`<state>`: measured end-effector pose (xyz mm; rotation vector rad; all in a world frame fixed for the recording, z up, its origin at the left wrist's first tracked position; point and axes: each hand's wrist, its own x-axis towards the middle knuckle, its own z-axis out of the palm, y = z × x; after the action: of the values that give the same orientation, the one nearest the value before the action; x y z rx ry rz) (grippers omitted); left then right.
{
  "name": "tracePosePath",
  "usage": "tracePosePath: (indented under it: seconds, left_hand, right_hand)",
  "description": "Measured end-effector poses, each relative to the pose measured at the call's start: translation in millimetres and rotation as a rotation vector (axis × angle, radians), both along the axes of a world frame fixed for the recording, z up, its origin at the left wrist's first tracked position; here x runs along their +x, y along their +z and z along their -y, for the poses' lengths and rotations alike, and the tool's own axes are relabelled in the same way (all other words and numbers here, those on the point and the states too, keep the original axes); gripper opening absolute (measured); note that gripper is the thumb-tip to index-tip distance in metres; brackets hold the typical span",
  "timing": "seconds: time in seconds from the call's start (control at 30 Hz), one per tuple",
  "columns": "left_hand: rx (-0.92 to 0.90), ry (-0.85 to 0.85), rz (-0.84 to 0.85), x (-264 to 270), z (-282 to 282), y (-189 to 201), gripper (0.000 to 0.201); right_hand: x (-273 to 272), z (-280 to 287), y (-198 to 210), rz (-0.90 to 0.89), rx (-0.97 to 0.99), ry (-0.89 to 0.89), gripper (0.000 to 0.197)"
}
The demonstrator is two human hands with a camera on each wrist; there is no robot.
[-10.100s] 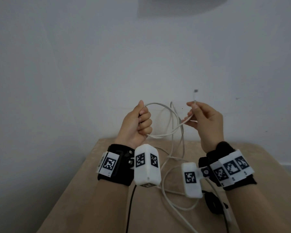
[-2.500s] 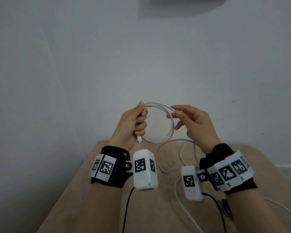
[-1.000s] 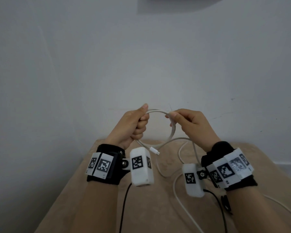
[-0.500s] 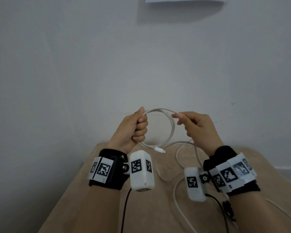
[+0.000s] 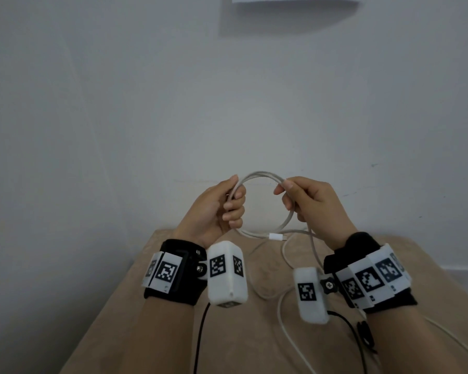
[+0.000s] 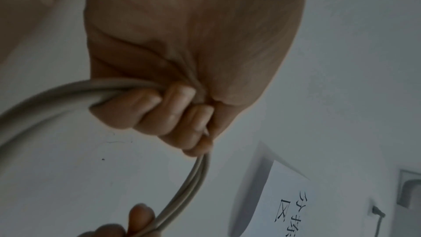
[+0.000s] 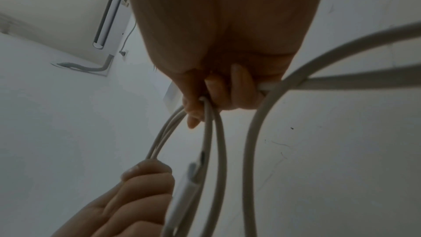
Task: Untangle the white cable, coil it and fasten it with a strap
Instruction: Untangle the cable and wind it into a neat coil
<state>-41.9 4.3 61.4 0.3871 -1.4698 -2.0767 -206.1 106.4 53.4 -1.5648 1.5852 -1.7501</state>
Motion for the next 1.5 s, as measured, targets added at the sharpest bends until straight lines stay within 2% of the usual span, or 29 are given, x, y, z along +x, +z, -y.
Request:
tracePosePath:
  seconds: [0.23, 0.53, 0.77, 1.0, 1.3, 1.5]
  left_hand:
    - [-0.206, -0.032, 0.239, -0.3, -5.4, 1.0, 0.044]
    - [-0.302, 0.050, 0.229, -2.7, -7.3, 1.0, 0.044]
    - [-0.256, 0.076, 0.179, -0.6, -6.1, 3.5, 0.044]
    - [-0.148, 0.109, 0.045, 7.5, 1.2, 6.1, 0.042]
    - [0.014, 0.189, -0.094, 26.9, 16.0, 8.3, 0.047]
    - [0.070, 0.145, -0.159, 20.4, 9.2, 10.0, 0.049]
  right_hand:
    - [3.0, -0.6, -1.6, -0.251, 0.115, 0.038, 0.026]
    - [5.5, 1.2, -1.9, -0.207, 0.090, 0.050, 0.023]
    - [3.9, 1.1, -2.3, -0.152, 0.086, 0.016, 0.028]
    - [-3.6, -3.8, -0.6, -0.023, 0.076, -0.035, 0.032]
    - [-27.3, -16.2, 3.4, -0.050, -0.056, -0.196, 0.017]
    - [-15.6, -10.9, 2.7, -0.101, 0.067, -0.096, 0.019]
